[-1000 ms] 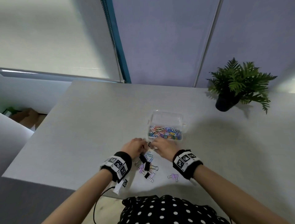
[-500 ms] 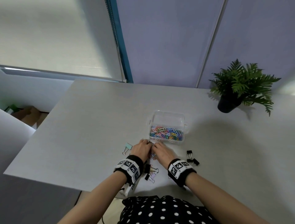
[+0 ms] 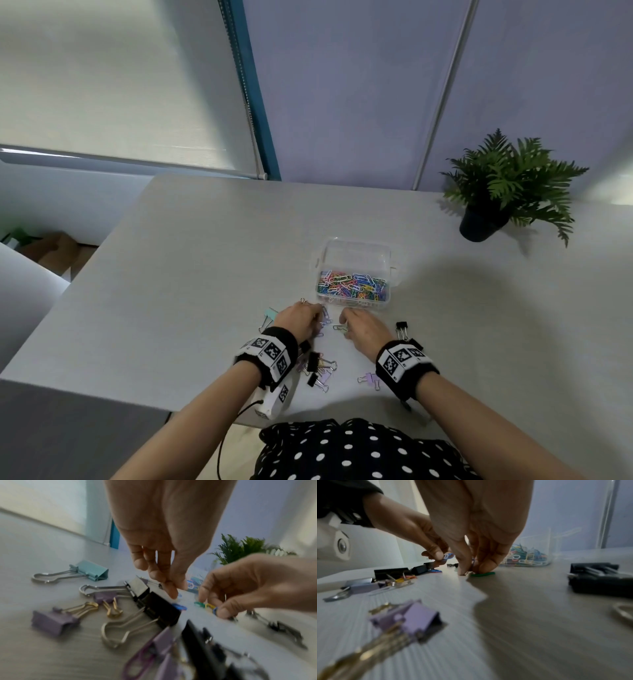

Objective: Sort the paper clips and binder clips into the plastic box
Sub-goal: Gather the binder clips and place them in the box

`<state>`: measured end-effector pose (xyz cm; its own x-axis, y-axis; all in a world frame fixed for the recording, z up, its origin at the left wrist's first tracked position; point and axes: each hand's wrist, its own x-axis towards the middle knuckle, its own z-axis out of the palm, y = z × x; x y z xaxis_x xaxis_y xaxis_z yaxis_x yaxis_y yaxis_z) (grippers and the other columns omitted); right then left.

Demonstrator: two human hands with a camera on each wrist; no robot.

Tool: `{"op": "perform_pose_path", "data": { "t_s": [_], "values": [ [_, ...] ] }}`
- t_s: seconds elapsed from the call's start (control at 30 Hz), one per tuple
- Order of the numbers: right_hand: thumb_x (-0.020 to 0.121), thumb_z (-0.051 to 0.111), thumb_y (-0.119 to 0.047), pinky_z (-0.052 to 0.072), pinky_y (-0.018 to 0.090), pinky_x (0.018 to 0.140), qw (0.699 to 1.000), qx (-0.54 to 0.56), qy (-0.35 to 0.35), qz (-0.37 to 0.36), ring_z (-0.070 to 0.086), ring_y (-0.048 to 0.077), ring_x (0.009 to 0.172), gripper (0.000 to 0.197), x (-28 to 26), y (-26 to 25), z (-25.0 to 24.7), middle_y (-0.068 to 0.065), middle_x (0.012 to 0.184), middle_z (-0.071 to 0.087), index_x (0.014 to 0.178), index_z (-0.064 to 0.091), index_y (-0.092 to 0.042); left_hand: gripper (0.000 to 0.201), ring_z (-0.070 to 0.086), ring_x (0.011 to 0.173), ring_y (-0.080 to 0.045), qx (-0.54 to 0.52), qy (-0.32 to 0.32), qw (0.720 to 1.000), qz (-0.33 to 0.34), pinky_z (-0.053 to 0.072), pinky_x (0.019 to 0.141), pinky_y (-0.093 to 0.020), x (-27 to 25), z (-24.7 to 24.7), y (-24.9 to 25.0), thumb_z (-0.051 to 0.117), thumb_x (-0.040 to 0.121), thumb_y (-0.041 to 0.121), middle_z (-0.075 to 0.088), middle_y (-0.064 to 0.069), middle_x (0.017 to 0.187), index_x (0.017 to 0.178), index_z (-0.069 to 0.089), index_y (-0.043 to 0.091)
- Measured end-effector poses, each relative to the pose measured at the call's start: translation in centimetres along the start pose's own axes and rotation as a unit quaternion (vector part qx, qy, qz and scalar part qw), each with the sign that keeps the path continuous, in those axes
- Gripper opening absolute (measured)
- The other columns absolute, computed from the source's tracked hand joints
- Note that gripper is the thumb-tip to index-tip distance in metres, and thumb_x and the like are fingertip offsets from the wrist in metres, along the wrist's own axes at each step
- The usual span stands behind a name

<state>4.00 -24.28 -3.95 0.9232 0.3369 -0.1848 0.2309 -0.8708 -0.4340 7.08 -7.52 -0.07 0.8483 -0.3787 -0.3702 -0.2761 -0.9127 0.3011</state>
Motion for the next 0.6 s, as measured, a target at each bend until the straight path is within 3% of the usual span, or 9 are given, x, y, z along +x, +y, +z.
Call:
{"op": "perform_pose_path", "data": {
  "t_s": [0.1,0.17,0.27,0.33,0.4,0.43,0.5,0.6],
  "values": [
    [0.088,0.050,-0.003,0.037,0.029,0.071,0.999,-0.035,-0.017,-0.013,0.048,0.024,0.099,0.013,0.1,-0.2,0.1,0.009,0.106,0.055,0.100,0.051,-0.007,0.018,0.065,0.088,-0.019,-0.118,0.008,0.993,-0.027,0.050,0.084,-0.023,0.2,-0.7,-0.7,0.046,0.085,0.001,0.072,-0.007,0.096,0.094,0.059,0.010],
    [0.086,0.049,0.001,0.031,0.027,0.069,0.998,-0.046,-0.025,-0.027,0.045,0.024,0.100,0.014,0.1,-0.2,0.0,0.009,0.105,0.053,0.098,0.051,-0.006,0.014,0.062,0.081,-0.018,-0.154,0.021,0.987,-0.028,0.043,0.076,-0.014,0.1,-1.4,-0.8,0.048,0.086,0.001,0.072,-0.009,0.094,0.088,0.059,0.011],
    [0.087,0.048,-0.002,0.031,0.026,0.070,0.997,-0.041,-0.041,-0.046,0.041,0.020,0.092,0.008,-0.2,-0.1,-0.4,0.006,0.095,0.047,0.092,0.050,-0.008,0.011,0.057,0.074,-0.013,-0.182,0.038,0.982,-0.018,0.045,0.073,-0.014,0.4,-2.5,-0.5,0.051,0.089,0.010,0.072,-0.010,0.090,0.082,0.058,0.015],
    [0.087,0.048,-0.005,0.036,0.029,0.068,0.997,0.004,-0.056,-0.045,0.041,0.017,0.081,0.010,-0.3,0.2,-0.9,0.003,0.086,0.045,0.083,0.046,-0.014,0.011,0.055,0.071,-0.013,-0.182,0.041,0.983,-0.008,0.041,0.061,-0.005,0.9,-3.2,0.0,0.052,0.090,0.013,0.070,-0.008,0.085,0.080,0.056,0.017],
    [0.084,0.054,-0.004,0.044,0.030,0.067,0.992,0.114,-0.056,-0.019,0.047,0.015,0.070,0.018,-0.4,0.6,-2.1,-0.001,0.076,0.051,0.076,0.046,-0.018,0.010,0.053,0.069,-0.015,-0.182,0.047,0.982,-0.002,0.040,0.057,-0.011,1.8,-4.0,0.7,0.053,0.090,0.017,0.068,-0.010,0.082,0.081,0.055,0.017],
    [0.082,0.057,-0.002,0.046,0.023,0.065,0.985,0.169,-0.038,-0.003,0.049,0.010,0.065,0.023,-0.4,0.8,-3.0,-0.004,0.071,0.052,0.073,0.048,-0.020,0.010,0.053,0.069,-0.016,-0.183,0.050,0.982,-0.001,0.041,0.059,-0.016,2.3,-4.4,1.1,0.054,0.090,0.019,0.067,-0.009,0.080,0.082,0.056,0.015],
    [0.079,0.063,0.000,0.043,0.010,0.058,0.970,0.239,0.026,0.030,0.049,-0.002,0.057,0.026,0.1,1.3,-4.9,-0.009,0.066,0.053,0.070,0.052,-0.022,0.013,0.054,0.073,-0.018,-0.172,0.062,0.983,0.004,0.044,0.068,-0.022,3.5,-5.3,1.8,0.056,0.089,0.021,0.065,-0.010,0.081,0.086,0.061,0.009],
    [0.075,0.068,0.000,0.042,0.006,0.051,0.946,0.290,0.121,0.073,0.052,-0.007,0.049,0.012,1.2,2.1,-7.4,-0.008,0.061,0.057,0.074,0.062,-0.010,0.016,0.063,0.088,-0.025,-0.150,0.074,0.986,0.005,0.048,0.083,-0.030,5.7,-6.2,2.7,0.055,0.089,0.014,0.070,-0.014,0.095,0.095,0.065,0.003]
  ]
}}
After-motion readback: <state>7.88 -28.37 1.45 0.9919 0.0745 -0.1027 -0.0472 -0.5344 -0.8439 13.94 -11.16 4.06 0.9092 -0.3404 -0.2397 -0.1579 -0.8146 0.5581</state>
